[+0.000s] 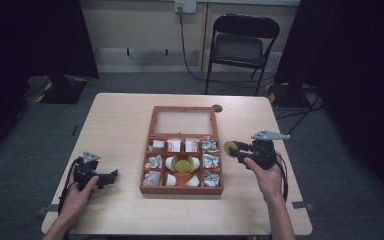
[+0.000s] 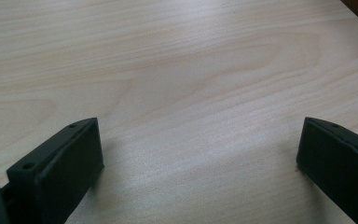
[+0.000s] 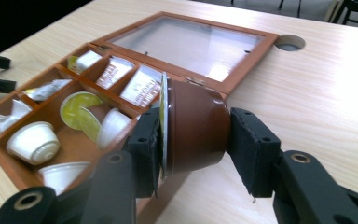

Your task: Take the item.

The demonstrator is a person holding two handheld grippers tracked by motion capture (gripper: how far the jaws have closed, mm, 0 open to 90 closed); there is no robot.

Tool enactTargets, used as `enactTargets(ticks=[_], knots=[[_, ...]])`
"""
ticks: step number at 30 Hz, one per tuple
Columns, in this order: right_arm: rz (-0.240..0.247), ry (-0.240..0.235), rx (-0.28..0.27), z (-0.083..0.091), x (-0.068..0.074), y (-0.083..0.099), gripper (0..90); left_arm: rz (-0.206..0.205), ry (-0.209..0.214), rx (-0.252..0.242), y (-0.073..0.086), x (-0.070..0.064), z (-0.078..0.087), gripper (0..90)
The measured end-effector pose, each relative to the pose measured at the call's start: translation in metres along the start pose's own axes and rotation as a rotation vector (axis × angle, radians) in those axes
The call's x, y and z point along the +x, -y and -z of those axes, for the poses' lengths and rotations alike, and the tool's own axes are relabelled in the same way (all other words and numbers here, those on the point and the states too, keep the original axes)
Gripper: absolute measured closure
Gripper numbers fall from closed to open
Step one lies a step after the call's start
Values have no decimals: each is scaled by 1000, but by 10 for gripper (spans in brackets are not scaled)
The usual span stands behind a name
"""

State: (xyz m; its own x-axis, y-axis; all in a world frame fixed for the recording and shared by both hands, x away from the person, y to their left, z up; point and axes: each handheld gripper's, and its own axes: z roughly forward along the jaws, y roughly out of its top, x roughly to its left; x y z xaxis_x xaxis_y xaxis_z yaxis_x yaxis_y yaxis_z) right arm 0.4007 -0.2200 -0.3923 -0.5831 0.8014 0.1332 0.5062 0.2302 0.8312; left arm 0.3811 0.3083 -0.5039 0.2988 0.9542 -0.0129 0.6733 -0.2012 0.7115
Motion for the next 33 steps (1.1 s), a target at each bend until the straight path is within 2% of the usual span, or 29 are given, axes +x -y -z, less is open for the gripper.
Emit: enactTargets(ticks=[12, 26, 33], knots=[[-31, 61, 17, 7, -21, 11, 555, 0, 0, 0, 0, 0, 0, 0], [-69, 101, 69, -2, -40, 30, 555, 0, 0, 0, 0, 0, 0, 0], [-79, 120, 116, -12, -46, 39, 554, 0, 0, 0, 0, 0, 0, 0]])
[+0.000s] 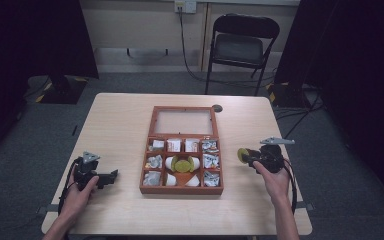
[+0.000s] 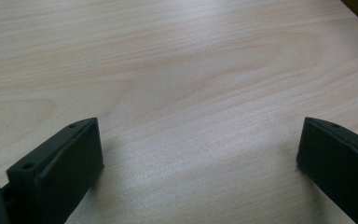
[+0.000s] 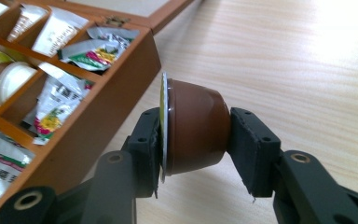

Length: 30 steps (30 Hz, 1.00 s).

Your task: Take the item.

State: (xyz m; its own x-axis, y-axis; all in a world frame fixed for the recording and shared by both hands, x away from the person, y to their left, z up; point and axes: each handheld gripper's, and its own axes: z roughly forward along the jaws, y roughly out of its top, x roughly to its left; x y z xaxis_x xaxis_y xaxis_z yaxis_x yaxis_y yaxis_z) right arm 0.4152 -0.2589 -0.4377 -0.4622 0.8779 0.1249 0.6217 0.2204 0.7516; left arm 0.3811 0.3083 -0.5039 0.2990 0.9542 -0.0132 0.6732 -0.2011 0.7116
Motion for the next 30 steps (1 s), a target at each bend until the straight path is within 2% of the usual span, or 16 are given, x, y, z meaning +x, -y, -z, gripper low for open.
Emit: enactTargets(ticks=[5, 11, 20, 26, 30], knots=[[7, 1, 17, -8, 1, 1, 554, 0, -1, 1, 0, 0, 0, 0], [29, 3, 59, -26, 3, 1, 554, 0, 0, 0, 0, 0, 0, 0], [24, 8, 111, -43, 4, 10, 552, 0, 0, 0, 0, 0, 0, 0], [31, 3, 107, -49, 7, 11, 550, -1, -1, 0, 0, 0, 0, 0], [18, 9, 108, -52, 5, 12, 535, -1, -1, 0, 0, 0, 0, 0]])
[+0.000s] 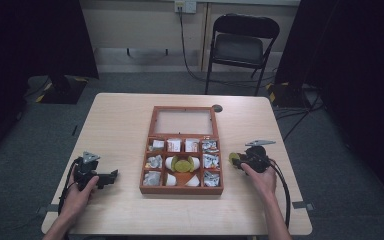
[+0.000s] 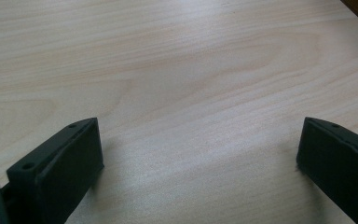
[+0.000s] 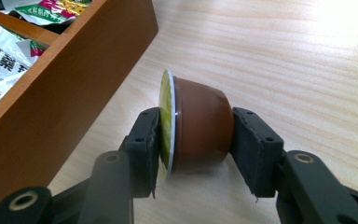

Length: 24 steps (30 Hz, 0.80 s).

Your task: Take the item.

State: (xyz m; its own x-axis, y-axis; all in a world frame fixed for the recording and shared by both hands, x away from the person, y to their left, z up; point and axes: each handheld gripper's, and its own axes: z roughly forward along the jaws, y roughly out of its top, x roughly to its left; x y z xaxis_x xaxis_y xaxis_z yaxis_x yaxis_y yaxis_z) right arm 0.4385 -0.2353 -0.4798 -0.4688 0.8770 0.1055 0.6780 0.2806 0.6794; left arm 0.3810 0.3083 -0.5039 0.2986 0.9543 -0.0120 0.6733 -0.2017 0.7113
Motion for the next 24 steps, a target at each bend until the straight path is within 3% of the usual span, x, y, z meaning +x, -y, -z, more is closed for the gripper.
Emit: enactTargets(ticks=[10, 24], knots=[[-2, 18, -24, 1, -1, -1, 438, 0, 1, 0, 0, 0, 0, 0], [-23, -8, -48, 9, -1, -3, 290, 1, 1, 0, 0, 0, 0, 0]])
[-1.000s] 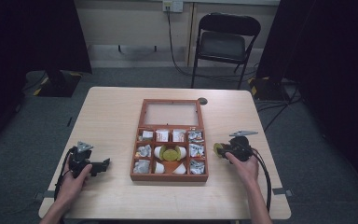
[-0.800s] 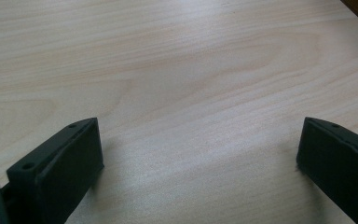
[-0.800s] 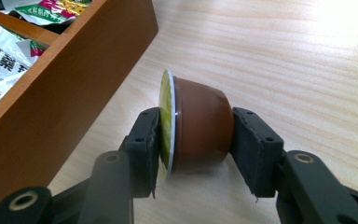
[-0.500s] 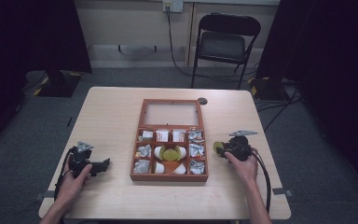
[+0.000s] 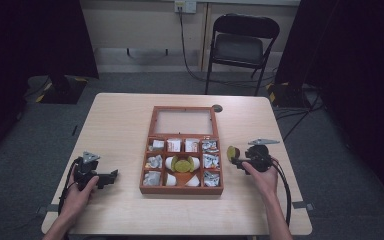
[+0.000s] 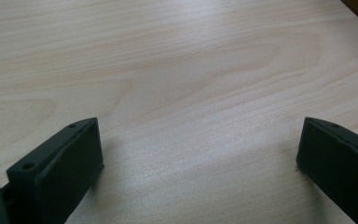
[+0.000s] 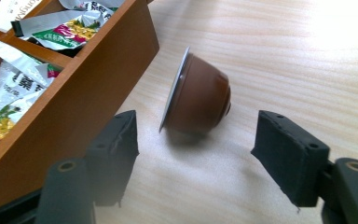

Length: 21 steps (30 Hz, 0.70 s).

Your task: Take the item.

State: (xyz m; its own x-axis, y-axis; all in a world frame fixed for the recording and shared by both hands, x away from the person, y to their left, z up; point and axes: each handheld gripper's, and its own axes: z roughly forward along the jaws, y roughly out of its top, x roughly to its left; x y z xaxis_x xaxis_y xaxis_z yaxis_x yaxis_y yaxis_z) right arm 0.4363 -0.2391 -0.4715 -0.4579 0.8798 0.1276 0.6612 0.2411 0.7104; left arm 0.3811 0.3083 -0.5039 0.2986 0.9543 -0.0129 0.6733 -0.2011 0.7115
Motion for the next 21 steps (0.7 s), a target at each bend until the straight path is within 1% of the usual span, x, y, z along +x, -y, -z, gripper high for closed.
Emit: enactTargets(ticks=[9, 13, 16, 19, 21], knots=[[-15, 3, -17, 15, 1, 0, 252, 0, 0, 0, 0, 0, 0, 0], [-1, 6, -13, 22, 3, -1, 244, -1, 0, 0, 0, 0, 0, 0], [-15, 0, -36, 28, 6, 4, 233, 0, -1, 1, 0, 0, 0, 0], [-24, 9, -32, 34, 8, 8, 208, 0, 0, 0, 0, 0, 0, 0], [-29, 9, -42, 39, 8, 10, 202, 0, -1, 1, 0, 0, 0, 0]])
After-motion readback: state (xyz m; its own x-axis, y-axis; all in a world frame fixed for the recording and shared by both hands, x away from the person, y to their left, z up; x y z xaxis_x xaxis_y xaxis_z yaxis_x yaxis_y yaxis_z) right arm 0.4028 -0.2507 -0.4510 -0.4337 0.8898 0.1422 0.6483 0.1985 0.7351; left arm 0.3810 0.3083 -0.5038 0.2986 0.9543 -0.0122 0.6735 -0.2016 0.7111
